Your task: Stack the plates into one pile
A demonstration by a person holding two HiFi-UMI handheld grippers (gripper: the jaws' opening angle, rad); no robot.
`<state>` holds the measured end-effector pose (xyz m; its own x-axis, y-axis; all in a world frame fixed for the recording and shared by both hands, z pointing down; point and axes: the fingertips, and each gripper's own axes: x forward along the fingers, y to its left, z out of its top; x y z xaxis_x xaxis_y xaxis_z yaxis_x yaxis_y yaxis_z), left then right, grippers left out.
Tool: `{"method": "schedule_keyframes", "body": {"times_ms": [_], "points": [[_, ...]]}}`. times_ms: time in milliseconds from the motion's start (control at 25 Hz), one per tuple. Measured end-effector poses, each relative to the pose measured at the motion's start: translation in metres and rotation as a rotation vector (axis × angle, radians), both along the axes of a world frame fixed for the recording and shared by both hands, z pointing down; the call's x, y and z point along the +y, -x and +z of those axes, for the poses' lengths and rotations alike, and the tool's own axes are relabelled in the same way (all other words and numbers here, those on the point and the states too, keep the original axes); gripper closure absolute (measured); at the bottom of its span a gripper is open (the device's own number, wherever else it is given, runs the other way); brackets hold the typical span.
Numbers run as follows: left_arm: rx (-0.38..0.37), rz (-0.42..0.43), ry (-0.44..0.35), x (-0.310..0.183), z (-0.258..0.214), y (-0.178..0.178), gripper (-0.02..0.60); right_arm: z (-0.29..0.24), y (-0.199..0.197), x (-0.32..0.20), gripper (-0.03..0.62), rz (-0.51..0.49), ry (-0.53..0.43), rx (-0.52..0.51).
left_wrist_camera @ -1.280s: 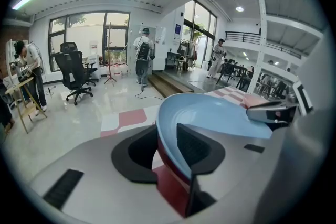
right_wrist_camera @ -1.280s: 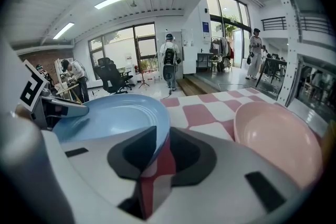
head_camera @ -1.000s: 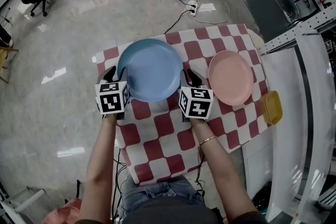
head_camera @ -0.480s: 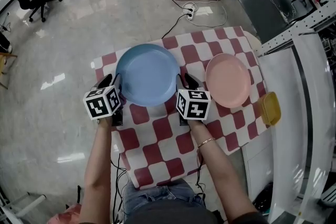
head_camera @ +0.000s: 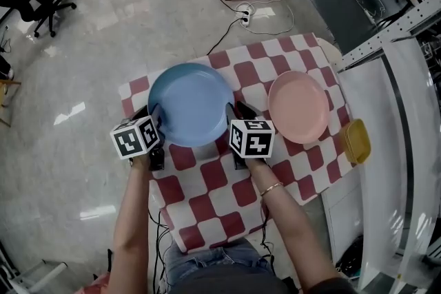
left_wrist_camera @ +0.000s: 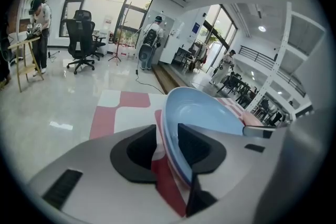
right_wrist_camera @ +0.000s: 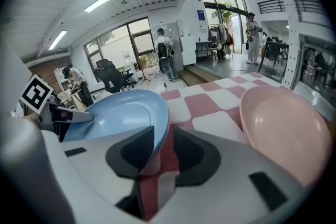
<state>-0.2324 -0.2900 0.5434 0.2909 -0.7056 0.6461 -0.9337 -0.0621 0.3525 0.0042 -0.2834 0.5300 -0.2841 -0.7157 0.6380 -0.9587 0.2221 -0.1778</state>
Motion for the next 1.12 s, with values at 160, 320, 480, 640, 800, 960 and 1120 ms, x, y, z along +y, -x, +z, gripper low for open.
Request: {"method": "schedule_keyframes", "body": {"times_ms": [160,320,480,640,800,960,1120], "points": [[-0.02,0.012,0.004,0.0,0.003,-0.003,0.458,0.005,0.004,-0.001,0.487,-0.006,0.023,-0.009],[-0.018,0.013,0.003,-0.001,0.003,-0.004,0.466,0.009,0.007,-0.001,0.488,0.004,0.038,-0.029],[-0.013,0.009,0.002,0.001,0.002,-0.003,0.472,0.008,0.007,0.001,0.488,0.013,0.038,-0.035],[-0.022,0.015,0.011,0.008,0.0,-0.005,0.472,0.005,0.004,0.004,0.488,0.032,0.046,-0.04],[-0.017,0.025,0.003,0.011,-0.008,-0.012,0.472,-0.004,-0.002,0.008,0.488,0.045,0.04,-0.046],[-0.017,0.031,-0.024,0.011,-0.023,-0.019,0.472,-0.018,-0.01,0.015,0.491,0.071,0.02,-0.08],[-0.02,0.072,-0.057,0.007,-0.041,-0.036,0.476,-0.03,-0.026,0.021,0.491,0.107,0.001,-0.09]]}}
